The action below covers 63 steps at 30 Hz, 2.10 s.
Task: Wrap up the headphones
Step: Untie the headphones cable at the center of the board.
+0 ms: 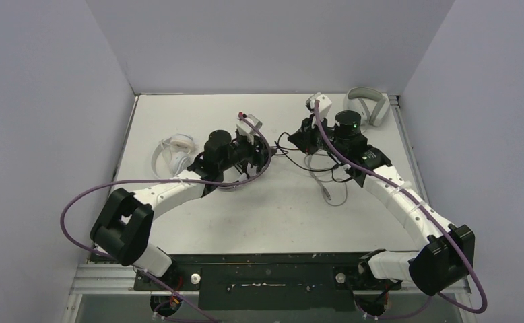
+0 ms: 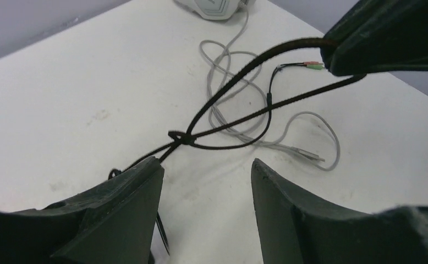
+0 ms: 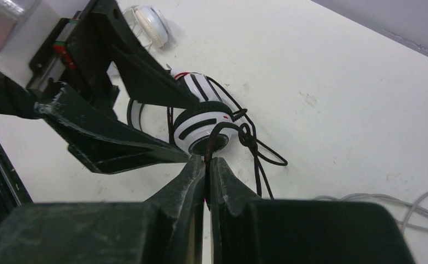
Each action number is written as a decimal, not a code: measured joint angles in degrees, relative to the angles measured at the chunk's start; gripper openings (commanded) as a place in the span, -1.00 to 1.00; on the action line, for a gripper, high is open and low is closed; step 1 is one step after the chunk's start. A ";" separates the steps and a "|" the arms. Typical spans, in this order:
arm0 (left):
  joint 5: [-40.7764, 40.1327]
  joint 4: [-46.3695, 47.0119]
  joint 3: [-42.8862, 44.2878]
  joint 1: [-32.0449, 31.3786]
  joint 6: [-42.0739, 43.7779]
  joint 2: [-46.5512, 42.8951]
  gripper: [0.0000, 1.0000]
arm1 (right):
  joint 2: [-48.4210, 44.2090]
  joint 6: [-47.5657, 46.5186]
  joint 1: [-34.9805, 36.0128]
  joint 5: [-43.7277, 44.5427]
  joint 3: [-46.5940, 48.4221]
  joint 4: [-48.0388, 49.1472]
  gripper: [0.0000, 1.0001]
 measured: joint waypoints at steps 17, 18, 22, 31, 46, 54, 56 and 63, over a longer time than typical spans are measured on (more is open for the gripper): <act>4.02 5.18 15.02 0.04 4.85 15.87 -0.42 | 0.72 1.97 -0.72 -3.30 1.97 -0.04 -1.00; 3.93 5.14 14.99 0.07 4.94 15.87 -0.42 | 0.72 2.12 -0.83 -3.21 1.97 0.09 -1.00; 3.50 5.16 14.99 0.11 4.92 15.89 -0.61 | 0.66 2.67 -1.38 -2.99 1.97 0.66 -1.00; 3.54 6.32 14.88 1.33 1.90 16.70 -1.00 | 0.42 3.39 -2.69 -0.50 2.14 0.90 -1.00; 0.31 -22.29 36.76 1.51 -6.99 9.64 -1.00 | 2.40 8.59 -5.44 4.55 -3.58 6.01 -0.12; -0.52 -33.07 39.26 1.42 -15.98 10.45 -1.00 | 0.83 5.66 1.29 4.04 -7.02 10.45 0.01; -0.37 -34.34 39.26 1.42 -17.46 10.82 -1.00 | 0.83 4.55 4.07 4.35 -7.02 11.34 0.02; 1.36 -36.00 39.21 1.42 -21.81 11.06 -1.00 | 3.91 2.67 6.29 6.19 -7.02 16.39 0.07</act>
